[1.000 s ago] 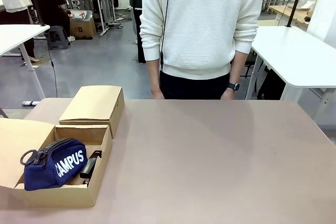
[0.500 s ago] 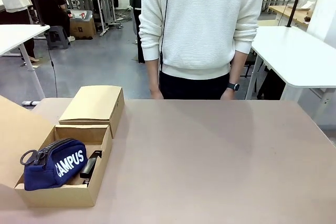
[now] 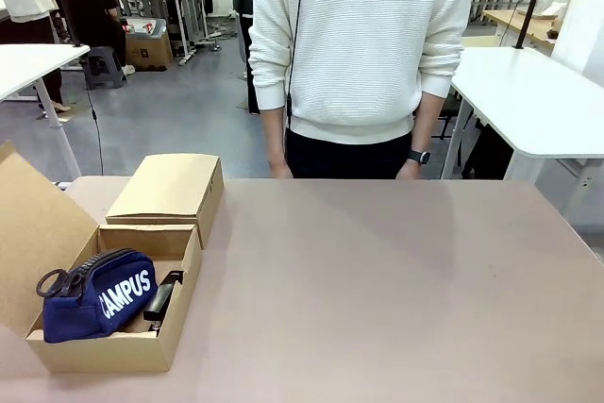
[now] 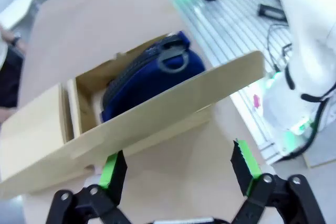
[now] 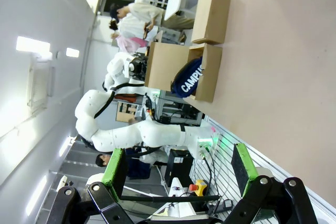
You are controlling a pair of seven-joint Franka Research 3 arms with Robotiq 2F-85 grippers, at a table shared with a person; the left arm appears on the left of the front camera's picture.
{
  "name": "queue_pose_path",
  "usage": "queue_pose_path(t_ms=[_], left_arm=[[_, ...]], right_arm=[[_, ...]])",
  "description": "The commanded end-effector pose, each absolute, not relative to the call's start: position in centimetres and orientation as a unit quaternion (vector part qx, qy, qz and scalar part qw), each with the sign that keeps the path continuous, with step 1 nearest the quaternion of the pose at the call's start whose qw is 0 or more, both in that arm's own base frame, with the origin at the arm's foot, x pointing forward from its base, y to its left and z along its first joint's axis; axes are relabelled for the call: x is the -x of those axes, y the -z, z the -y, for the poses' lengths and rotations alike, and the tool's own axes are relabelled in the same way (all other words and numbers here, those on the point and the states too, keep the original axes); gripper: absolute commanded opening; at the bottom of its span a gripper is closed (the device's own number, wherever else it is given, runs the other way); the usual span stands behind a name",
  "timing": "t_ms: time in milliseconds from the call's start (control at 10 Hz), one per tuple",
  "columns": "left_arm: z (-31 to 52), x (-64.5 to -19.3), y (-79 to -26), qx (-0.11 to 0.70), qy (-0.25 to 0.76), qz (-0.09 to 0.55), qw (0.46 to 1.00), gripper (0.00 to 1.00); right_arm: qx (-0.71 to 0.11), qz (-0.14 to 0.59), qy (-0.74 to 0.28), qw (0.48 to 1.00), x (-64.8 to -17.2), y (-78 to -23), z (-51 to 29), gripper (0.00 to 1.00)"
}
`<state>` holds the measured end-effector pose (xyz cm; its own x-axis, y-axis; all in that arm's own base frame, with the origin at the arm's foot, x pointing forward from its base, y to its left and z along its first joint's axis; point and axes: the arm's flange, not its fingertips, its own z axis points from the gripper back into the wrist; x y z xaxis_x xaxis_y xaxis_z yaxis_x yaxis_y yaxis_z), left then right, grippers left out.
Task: Place items inside the box.
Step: Close the lid of the Mailer Box closest to the robot.
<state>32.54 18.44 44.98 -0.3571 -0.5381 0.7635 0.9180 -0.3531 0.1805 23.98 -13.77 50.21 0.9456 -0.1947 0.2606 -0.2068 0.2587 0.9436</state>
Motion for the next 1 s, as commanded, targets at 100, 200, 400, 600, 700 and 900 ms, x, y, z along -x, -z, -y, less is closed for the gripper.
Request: queue_pose_path(t_ms=[100, 200, 400, 600, 700, 900], left_arm=[[-18.9, -29.9, -41.0, 0.314, 0.809, 0.291, 0.403, 1.00], [-17.8, -29.5, -41.2, 0.325, 0.808, 0.302, 0.388, 1.00], [-14.9, -29.5, -41.6, 0.314, 0.794, 0.334, 0.400, 1.00], [-12.7, -30.1, -42.6, 0.289, 0.719, 0.402, 0.488, 1.00], [-11.4, -30.2, -43.0, 0.270, 0.675, 0.417, 0.545, 1.00], [-14.3, -30.1, -42.5, 0.314, 0.752, 0.366, 0.449, 1.00]], right_arm=[[-0.615, 0.173, -0.010, 0.769, -24.0, -50.4, 13.8, 1.00], [-0.615, 0.173, -0.010, 0.769, -24.0, -50.4, 13.8, 1.00], [-0.615, 0.173, -0.010, 0.769, -24.0, -50.4, 13.8, 1.00], [-0.615, 0.173, -0.010, 0.769, -24.0, -50.4, 13.8, 1.00], [-0.615, 0.173, -0.010, 0.769, -24.0, -50.4, 13.8, 1.00], [-0.615, 0.173, -0.010, 0.769, -24.0, -50.4, 13.8, 1.00]])
